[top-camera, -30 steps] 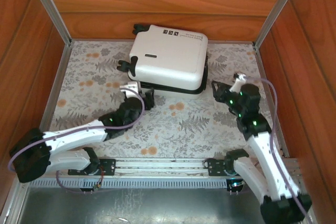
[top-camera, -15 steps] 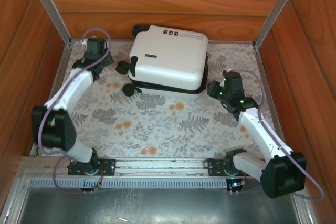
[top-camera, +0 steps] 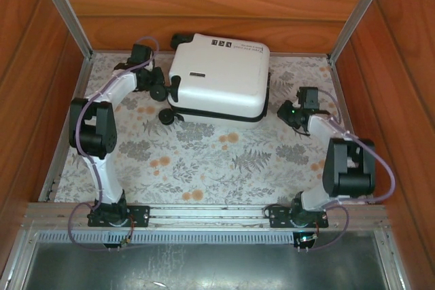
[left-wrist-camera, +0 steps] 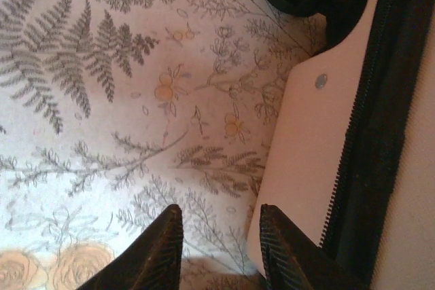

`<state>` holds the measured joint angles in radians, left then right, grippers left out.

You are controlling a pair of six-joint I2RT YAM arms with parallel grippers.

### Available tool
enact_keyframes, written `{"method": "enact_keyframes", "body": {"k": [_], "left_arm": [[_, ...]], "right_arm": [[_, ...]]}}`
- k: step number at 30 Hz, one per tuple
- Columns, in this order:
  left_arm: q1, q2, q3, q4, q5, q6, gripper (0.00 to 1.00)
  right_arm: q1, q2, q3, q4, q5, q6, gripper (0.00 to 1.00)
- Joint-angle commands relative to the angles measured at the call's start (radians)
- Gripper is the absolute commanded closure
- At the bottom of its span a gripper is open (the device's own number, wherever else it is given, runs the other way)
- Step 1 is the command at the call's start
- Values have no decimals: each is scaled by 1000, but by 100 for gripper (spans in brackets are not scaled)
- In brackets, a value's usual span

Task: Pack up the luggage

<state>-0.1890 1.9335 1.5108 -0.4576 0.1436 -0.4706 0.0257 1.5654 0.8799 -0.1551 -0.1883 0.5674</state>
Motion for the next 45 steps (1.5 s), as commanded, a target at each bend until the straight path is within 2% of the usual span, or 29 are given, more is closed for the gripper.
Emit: {"method": "enact_keyframes", "body": {"k": [1,5,10,14,18,21,23,26,28,30,34,38,40,42,45], "left_arm": [[-22,-84,-86,-50,86,-18,66],[-68,-131,-162,13,129,-55,67],[-163,-200,-247,117,149,-151,72],[-263,-342,-400,291,69,-276,73],[-394,-450,-538,419,-98,-412,73],[-531,-488,-582,435,-298,-480,73],[-639,-502,-620,464,-484,-542,73],[-755,-467,-633,496,-705,-656,73],[-808,-406,-602,514,-809,-710,70],[-844,-317,-535,533,-873,-730,63],[-870,-116,-319,571,-850,-741,40],[-874,21,-141,661,-785,-713,36],[-874,24,-115,681,-750,-654,35],[-873,-10,-142,707,-720,-535,34],[-861,-134,-277,722,-743,-329,31]], "right_arm": [[0,96,108,35,-202,-88,75],[0,189,144,108,-257,-96,78],[-1,249,225,104,-326,-122,78],[-3,242,252,103,-304,-155,69],[-8,249,304,87,-314,-180,61],[-14,254,369,23,-257,-205,55],[-15,243,410,-53,-165,-223,50],[-17,199,448,-194,30,-227,45],[-18,148,435,-252,85,-232,43],[-17,67,396,-286,113,-239,41],[-17,-74,306,-348,183,-244,39],[-24,-138,252,-382,217,-254,38],[-30,-135,257,-414,254,-252,38],[-43,-134,262,-433,294,-232,38],[-63,-147,246,-405,325,-210,37]]}}
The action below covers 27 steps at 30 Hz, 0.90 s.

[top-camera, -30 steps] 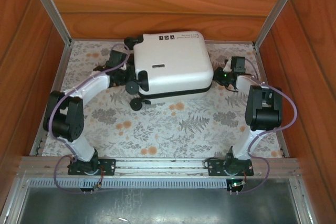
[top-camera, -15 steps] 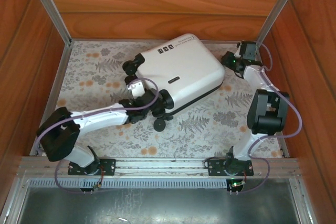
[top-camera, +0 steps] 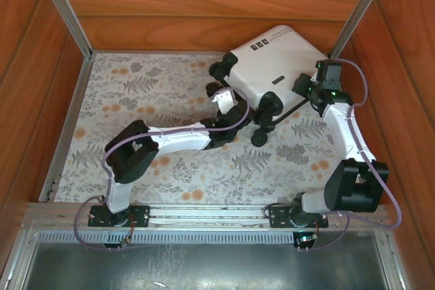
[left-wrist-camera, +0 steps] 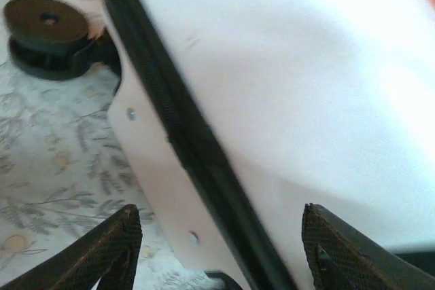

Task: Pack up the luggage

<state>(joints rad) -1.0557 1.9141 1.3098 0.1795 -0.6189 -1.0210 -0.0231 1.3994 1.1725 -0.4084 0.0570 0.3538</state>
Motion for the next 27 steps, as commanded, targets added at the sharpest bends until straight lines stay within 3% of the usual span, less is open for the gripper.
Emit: {"method": "enact_keyframes", "body": {"k": [1,3,5,8,11,13,18,22,27], "left_arm": [[19,-166,-133,95,14,311,29],[72,-268,-222,94,64,481,26],[199,-347,-278,76,256,607,23],[411,-405,-243,-77,447,634,23],[562,-386,-135,-150,529,665,23],[625,-311,-25,-191,556,694,23],[732,56,409,-385,768,712,27],[769,314,626,-282,996,608,34],[751,510,847,-243,1112,536,38]], "right_arm": [[-21,19,-45,-144,86,10,36],[-35,29,-29,-149,111,19,35],[-50,49,-4,-159,145,23,34],[-89,77,32,-167,226,45,33],[-159,110,63,-169,258,90,33],[-200,133,80,-170,270,129,34],[-250,228,142,-125,269,160,36],[-274,398,274,-115,202,125,37],[-281,555,390,-28,48,65,41]]}}
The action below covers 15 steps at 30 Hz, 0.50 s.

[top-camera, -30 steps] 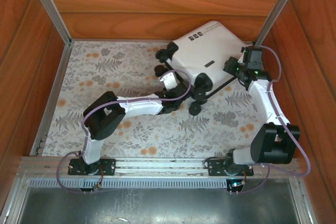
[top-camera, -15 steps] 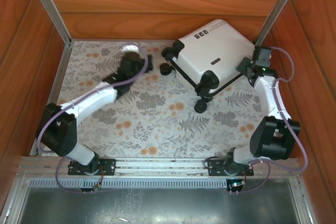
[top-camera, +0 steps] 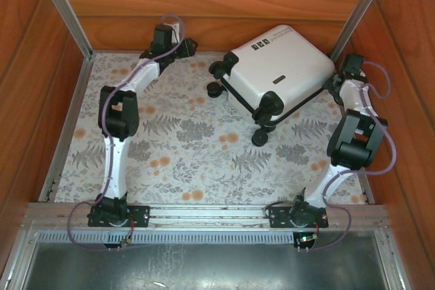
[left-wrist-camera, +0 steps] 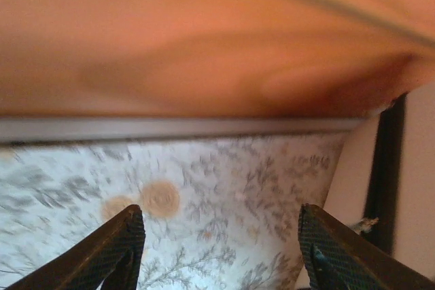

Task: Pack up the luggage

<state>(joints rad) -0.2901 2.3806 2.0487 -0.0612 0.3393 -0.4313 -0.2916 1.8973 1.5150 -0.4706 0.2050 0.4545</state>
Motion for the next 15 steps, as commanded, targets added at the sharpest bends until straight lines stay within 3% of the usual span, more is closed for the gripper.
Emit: {"method": "enact_keyframes", "body": {"k": [1,7,15], "left_arm": [[-22,72,150,-11,174,-54,38],[-74,143,204,-41,233,-13,40],[-139,77,36,27,265,-6,47]], "right_arm": [[-12,80,70,52,-153,-55,41],[-1,144,75,235,-434,-91,44],[48,166,47,296,-567,-81,44]]}}
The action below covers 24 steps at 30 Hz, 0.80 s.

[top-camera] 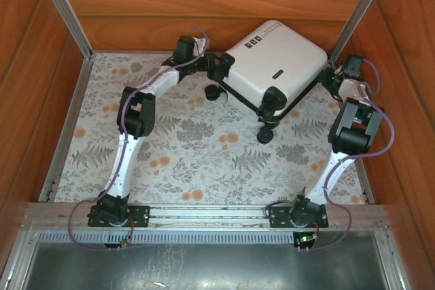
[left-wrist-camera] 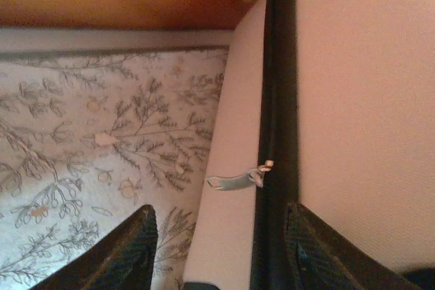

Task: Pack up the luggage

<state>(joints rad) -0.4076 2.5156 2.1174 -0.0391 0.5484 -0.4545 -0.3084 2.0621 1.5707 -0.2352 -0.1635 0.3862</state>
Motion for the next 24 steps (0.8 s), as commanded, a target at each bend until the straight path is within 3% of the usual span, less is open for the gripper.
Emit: {"method": "enact_keyframes", "body": {"k": [1,7,14,24], "left_arm": [[-33,-72,-55,7,55,21,47],[-85,-261,-404,144,-11,38,52],[-112,-578,-870,351,-121,-12,56],[-225,-881,-1196,398,-330,36,56]], "right_arm": [[73,1,-16,66,-208,-7,44],[94,16,-87,137,-320,101,47],[207,28,-85,103,-425,12,50],[327,-12,-103,27,-439,-47,49]]}}
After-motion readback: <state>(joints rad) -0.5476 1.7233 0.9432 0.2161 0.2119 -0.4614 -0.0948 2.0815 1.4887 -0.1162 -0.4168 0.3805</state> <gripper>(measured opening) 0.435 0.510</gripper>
